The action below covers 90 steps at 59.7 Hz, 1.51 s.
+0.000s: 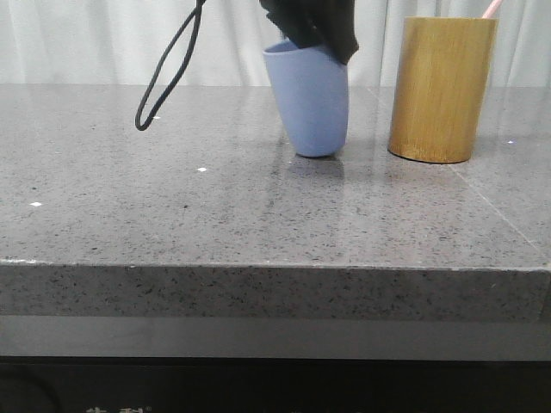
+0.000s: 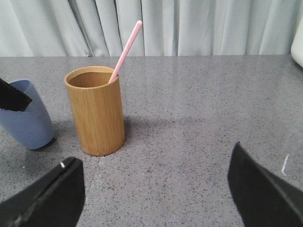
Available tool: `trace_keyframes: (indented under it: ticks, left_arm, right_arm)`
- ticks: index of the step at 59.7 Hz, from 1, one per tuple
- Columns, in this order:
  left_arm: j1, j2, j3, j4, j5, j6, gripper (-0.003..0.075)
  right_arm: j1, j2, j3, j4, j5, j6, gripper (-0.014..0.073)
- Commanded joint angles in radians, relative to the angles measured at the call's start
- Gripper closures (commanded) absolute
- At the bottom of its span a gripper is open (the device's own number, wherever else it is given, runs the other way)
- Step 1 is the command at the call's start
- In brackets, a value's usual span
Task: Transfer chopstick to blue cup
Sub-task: 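Lift the blue cup with the left gripper and carry it beside the bamboo cup, then set the blue cup down, open the left gripper and withdraw it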
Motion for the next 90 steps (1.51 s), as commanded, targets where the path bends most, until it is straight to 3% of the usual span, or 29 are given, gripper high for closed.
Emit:
trace_keyframes:
  ticks: [1, 7, 27, 33, 41, 54, 60, 74, 82, 90]
  left_arm:
    - [-0.01, -0.062, -0.038, -0.013, -0.063, 0.0, 0.0335]
    - [-0.01, -0.062, -0.046, -0.013, -0.064, 0.0, 0.0283]
    - [-0.01, -0.062, -0.228, -0.008, 0.23, 0.0, 0.0281]
    - [-0.006, -0.07, -0.233, 0.0, 0.237, 0.0, 0.0286]
    - [-0.005, -0.084, -0.233, 0.033, 0.237, 0.0, 0.039]
    - [-0.005, -0.152, -0.233, 0.158, 0.237, -0.002, 0.0737]
    - [0.008, -0.191, -0.209, 0.233, 0.237, -0.003, 0.0738]
    - [0.18, -0.335, -0.036, 0.184, 0.237, -0.01, 0.0738]
    - [0.34, -0.457, 0.147, 0.096, 0.218, -0.01, 0.0738]
    - [0.486, -0.586, 0.387, 0.013, 0.104, -0.01, 0.0738]
  right_arm:
    - [-0.006, 0.016, -0.034, -0.003, -0.082, -0.005, -0.003]
    - [-0.006, 0.016, -0.034, -0.003, -0.082, -0.005, -0.003]
    - [-0.006, 0.016, -0.034, -0.003, -0.082, -0.005, -0.003]
    - [-0.006, 0.016, -0.034, -0.003, -0.082, -0.005, -0.003]
    - [-0.006, 0.016, -0.034, -0.003, -0.082, -0.005, -0.003]
    - [-0.006, 0.016, -0.034, -0.003, -0.082, -0.005, -0.003]
    - [-0.006, 0.016, -0.034, -0.003, -0.082, -0.005, -0.003]
    - [-0.006, 0.016, -0.034, -0.003, -0.082, -0.005, -0.003]
    - [-0.003, 0.016, -0.034, -0.003, -0.083, -0.005, -0.003]
    - [-0.003, 0.016, -0.034, -0.003, -0.089, -0.005, -0.003]
